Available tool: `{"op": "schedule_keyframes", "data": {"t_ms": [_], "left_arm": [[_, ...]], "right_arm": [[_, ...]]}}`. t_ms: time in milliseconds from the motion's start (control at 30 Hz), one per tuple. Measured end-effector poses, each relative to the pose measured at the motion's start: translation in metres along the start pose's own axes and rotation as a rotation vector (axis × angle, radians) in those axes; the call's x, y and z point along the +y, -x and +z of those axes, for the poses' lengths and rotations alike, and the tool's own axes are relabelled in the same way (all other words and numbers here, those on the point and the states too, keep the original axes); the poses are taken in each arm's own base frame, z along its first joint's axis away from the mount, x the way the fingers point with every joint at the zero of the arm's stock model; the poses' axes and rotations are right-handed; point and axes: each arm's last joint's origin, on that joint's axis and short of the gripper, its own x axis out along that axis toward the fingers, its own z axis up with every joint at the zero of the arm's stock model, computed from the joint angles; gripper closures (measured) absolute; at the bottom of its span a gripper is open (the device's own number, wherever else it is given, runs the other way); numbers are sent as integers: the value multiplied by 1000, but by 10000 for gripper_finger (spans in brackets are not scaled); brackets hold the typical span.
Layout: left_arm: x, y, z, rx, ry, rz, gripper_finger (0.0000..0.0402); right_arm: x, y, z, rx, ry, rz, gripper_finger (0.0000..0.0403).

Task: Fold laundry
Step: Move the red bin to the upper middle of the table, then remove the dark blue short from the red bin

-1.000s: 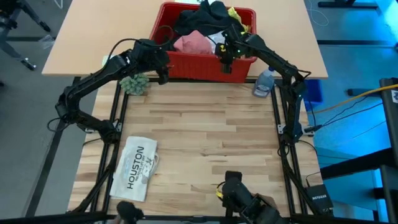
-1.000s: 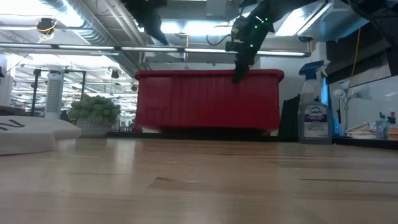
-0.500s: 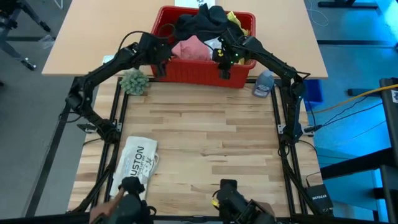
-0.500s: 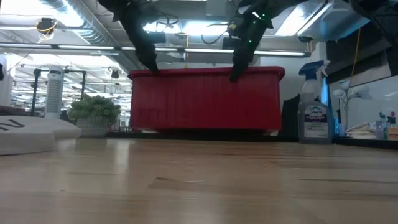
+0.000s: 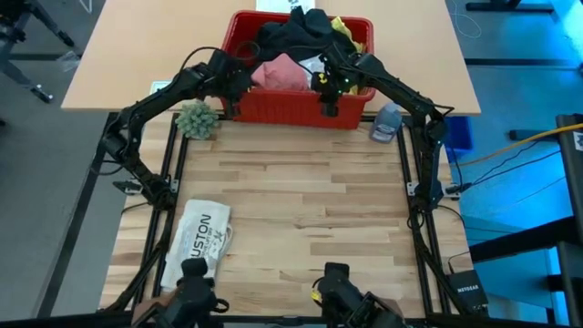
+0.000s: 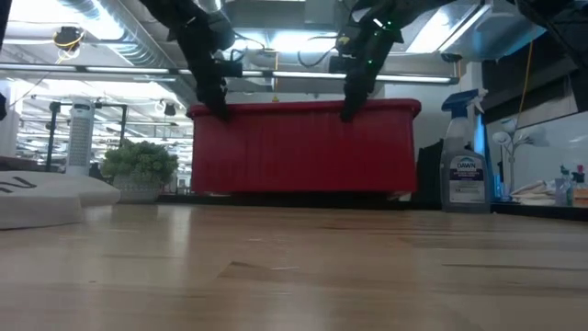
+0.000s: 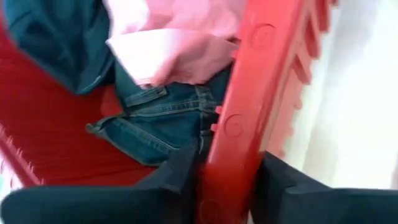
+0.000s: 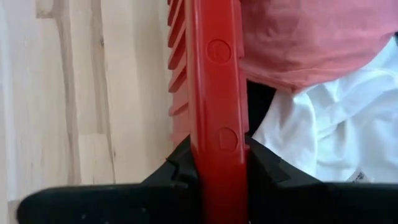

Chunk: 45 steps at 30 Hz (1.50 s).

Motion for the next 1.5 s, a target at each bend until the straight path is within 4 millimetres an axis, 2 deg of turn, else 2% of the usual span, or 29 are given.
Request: {"op": "schedule_keyframes", "data": {"t_ms": [233, 433, 700, 1000, 1167, 1233, 1400, 1500], "left_arm": [[-14, 16, 6, 50, 21, -129, 317], [-37, 26, 12, 69, 27, -314, 320], [-72, 41, 22, 143, 28, -459, 321], [-104, 53, 33, 189, -21, -540, 321], [-114, 57, 36, 210, -17, -556, 321], [-115, 60, 36, 206, -8, -556, 317], [-124, 65, 36, 222, 75, -642, 245], [-124, 74, 36, 201, 81, -643, 228]], "right_arm": [[12, -2, 1, 47, -18, 56, 327], [40, -3, 5, 157, 3, 114, 327], [75, 4, 11, 250, 9, 184, 327], [113, 6, 18, 345, 6, 248, 324], [121, 7, 19, 372, -31, 256, 321], [122, 7, 18, 380, -70, 284, 289], [129, 9, 19, 369, -151, 406, 173], [130, 11, 20, 349, -166, 441, 141]]}}
